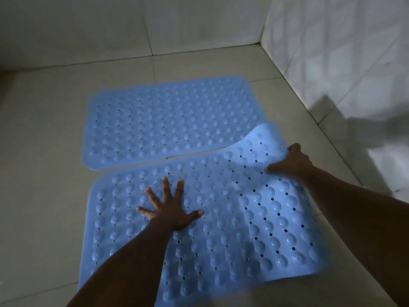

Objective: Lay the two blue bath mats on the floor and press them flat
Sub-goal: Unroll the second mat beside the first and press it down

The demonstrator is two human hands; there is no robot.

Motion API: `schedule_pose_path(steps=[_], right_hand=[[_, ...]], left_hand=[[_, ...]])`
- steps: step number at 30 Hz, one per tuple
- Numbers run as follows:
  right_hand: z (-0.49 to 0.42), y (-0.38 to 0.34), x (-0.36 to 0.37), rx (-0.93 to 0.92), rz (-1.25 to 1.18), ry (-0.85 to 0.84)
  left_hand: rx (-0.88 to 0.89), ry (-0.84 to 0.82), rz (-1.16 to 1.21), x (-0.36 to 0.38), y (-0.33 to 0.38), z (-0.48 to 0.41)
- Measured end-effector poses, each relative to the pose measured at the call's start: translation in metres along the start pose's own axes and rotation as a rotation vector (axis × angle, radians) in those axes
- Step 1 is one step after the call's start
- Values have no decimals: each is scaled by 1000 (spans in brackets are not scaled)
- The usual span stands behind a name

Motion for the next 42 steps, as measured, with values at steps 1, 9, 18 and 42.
schedule_pose_path(steps=[1,9,18,42], right_hand=[[5,0,-10,23,102,113],[8,11,27,97,393,95],[14,30,106,33,389,-55],[9,19,113,31,385,-34]], left_hand=[[0,6,-5,-1,1,0],[81,126,-64,7,28,8],[99,93,-103,14,19,3],[97,67,-115,11,7,5]])
Point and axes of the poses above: each hand's wrist, its own z-axis away from the middle knuckle, its own x-axis out of the palm, y = z × x, the point moved 8 cm from there along -z, towards the middle knuckle, and after that the axes turned 14 degrees about -y, right-handed, at the moved point
